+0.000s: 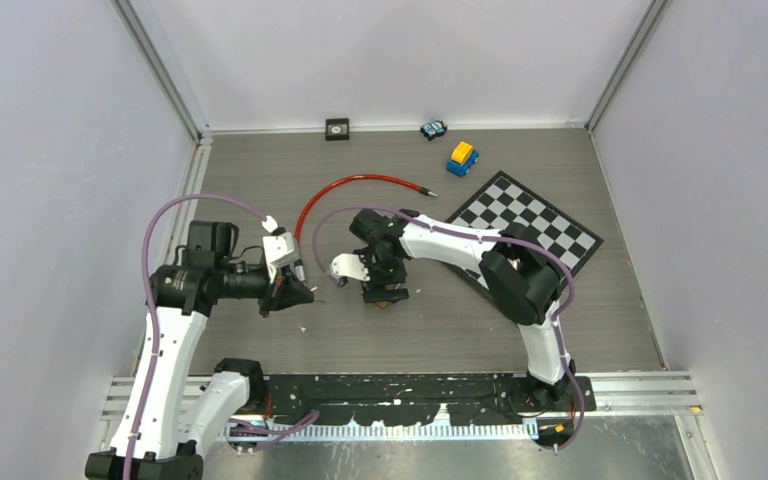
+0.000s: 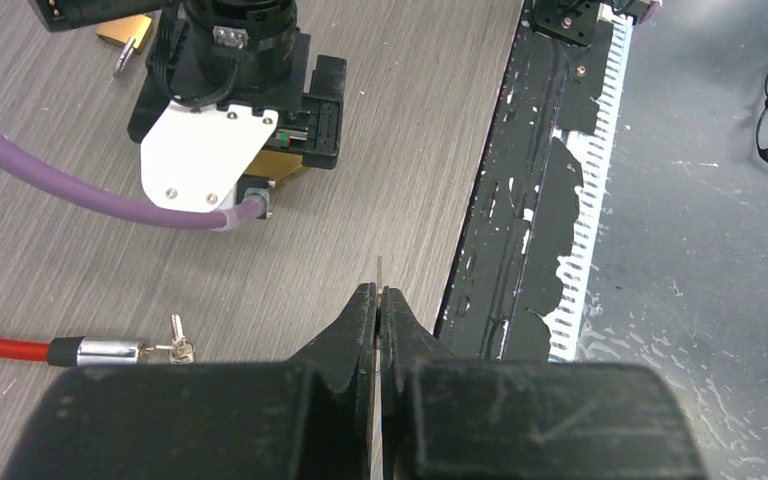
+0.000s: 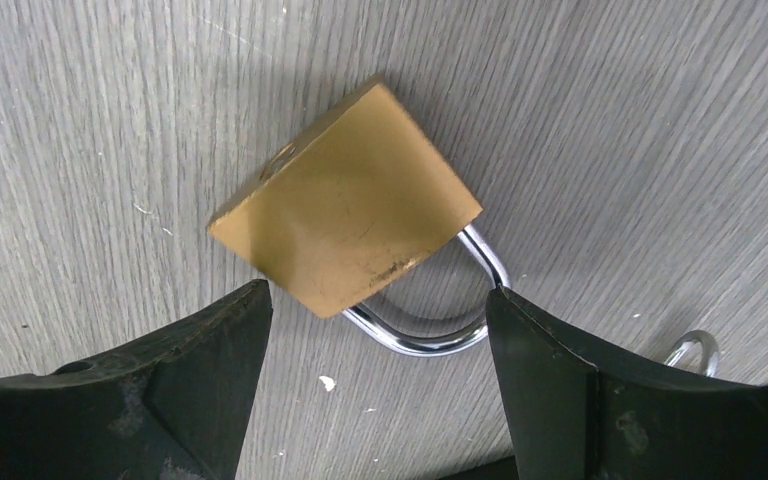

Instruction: Unlock with the key

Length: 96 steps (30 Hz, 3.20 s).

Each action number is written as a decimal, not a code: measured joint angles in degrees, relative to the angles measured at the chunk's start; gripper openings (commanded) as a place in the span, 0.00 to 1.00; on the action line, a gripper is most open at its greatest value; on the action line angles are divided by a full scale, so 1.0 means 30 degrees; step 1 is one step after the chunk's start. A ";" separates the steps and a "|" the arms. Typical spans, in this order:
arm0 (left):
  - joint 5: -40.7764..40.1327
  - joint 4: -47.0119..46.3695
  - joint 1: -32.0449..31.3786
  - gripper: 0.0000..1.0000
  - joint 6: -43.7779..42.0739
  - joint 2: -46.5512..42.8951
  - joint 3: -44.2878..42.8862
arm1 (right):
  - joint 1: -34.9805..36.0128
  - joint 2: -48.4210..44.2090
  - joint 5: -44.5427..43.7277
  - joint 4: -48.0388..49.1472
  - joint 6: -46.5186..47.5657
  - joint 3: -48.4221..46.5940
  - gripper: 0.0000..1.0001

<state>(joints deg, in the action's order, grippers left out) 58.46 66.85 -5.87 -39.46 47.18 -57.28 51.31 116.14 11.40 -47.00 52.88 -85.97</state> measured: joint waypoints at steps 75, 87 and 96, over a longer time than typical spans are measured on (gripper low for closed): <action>-0.0488 0.1188 0.0000 0.00 -0.0525 -0.1078 -0.0197 | -0.0714 -0.0882 0.1326 0.0787 -0.2747 -0.0554 0.90; -0.0488 0.1253 0.0000 0.00 -0.0517 -0.1100 -0.0226 | -0.0590 0.0561 0.2506 -0.0197 -0.2091 -0.1392 0.92; -0.0495 0.1246 0.0000 0.00 -0.0503 -0.1115 -0.0226 | -0.0022 0.1129 0.2572 -0.0117 -0.2011 -0.1377 0.92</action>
<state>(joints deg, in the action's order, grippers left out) 56.97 70.59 -5.87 -40.97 43.83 -57.95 51.24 119.52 19.11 -47.35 46.85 -90.11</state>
